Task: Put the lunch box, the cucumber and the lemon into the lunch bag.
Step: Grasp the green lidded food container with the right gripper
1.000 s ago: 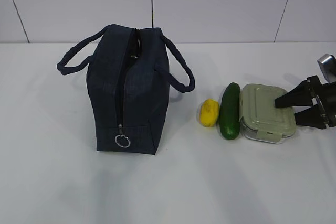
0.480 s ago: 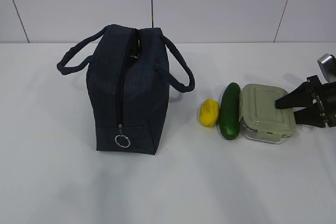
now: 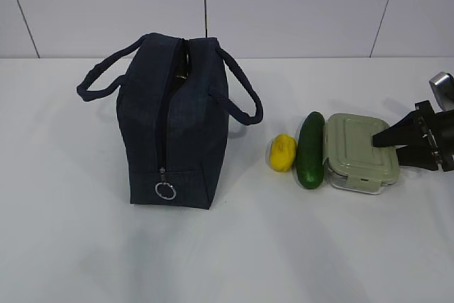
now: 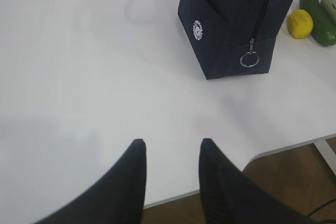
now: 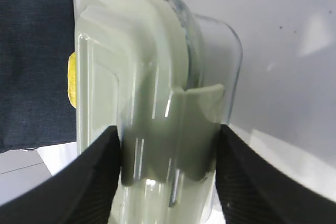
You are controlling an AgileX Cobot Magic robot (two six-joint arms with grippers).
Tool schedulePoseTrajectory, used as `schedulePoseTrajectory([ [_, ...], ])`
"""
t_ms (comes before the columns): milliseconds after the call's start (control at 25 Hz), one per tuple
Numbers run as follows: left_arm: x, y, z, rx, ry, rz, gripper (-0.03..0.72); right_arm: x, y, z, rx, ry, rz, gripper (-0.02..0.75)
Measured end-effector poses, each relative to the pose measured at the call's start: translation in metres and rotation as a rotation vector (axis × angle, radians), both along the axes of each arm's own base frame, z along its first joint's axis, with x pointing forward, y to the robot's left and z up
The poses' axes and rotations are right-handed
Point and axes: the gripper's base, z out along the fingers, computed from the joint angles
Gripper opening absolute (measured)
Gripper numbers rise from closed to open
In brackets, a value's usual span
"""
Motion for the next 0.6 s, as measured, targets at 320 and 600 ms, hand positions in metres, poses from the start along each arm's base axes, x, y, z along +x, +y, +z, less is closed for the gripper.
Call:
schedulePoseTrajectory([
  [320,0.0,0.0,0.0,0.0,0.0,0.0,0.244,0.0,0.0,0.0,0.005,0.012,-0.008,0.43],
  [600,0.0,0.0,0.0,0.0,0.0,0.0,0.244,0.0001,0.0,0.0001,0.007,0.016,-0.013,0.418],
])
